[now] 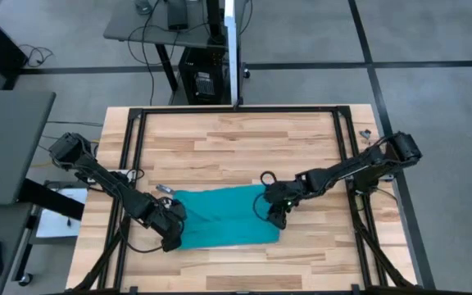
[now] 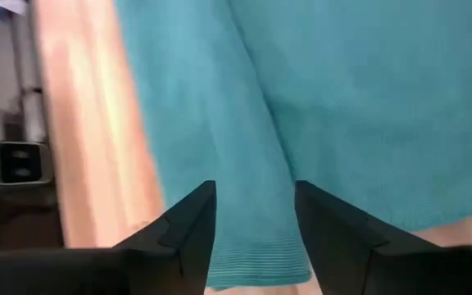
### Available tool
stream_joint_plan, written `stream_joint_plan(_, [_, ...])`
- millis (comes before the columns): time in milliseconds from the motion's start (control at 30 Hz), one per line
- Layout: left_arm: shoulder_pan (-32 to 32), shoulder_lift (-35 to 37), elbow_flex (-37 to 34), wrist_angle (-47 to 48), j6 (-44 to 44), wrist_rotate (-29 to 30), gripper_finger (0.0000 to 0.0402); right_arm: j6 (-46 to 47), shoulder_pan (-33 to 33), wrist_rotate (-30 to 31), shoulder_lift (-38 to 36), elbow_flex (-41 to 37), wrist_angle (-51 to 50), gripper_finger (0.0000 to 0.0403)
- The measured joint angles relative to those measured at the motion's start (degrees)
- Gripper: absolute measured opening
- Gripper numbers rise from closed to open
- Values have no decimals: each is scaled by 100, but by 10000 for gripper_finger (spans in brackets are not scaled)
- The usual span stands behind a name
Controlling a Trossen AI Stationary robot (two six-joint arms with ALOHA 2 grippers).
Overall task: Roll towel
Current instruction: Roll the blue towel
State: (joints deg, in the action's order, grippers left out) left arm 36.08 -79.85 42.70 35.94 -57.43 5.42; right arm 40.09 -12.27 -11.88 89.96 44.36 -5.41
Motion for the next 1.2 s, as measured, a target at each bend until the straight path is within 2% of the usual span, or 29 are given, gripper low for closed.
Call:
stream_joint_plan(100, [-3, 0, 308, 195, 147, 214, 105, -94, -23, 46, -299, 2, 140, 166])
stream_joint_plan(200, [127, 2, 384, -421, 212, 625, 103, -122, -305, 611, -341, 2, 785, 164])
stream_joint_plan(367, [429, -94, 224, -1409, 319, 1410, 103, -473, -963, 1931, 401, 13, 2358, 157])
stream_joint_plan(467, [507, -96, -87, -1917, 139, 1606, 103, -553, -1155, 2383, 1093, 13, 3211, 152])
stream_joint_plan(633, [506, -104, -717, -2827, -115, 1657, 103, -576, -1174, 2487, 2158, 9, 4524, 146])
stream_joint_plan(767, [510, -98, -1097, -3165, -94, 1668, 102, -731, -1198, 2529, 2583, 11, 4794, 143])
stream_joint_plan(1033, [656, -83, -1318, -2363, -493, 1732, 102, -738, -1442, 2610, 2499, -104, 4390, 143])
stream_joint_plan(1200, [635, -33, -1174, -2349, -225, 1647, 102, -836, -1443, 2531, 2242, -144, 4200, 143])
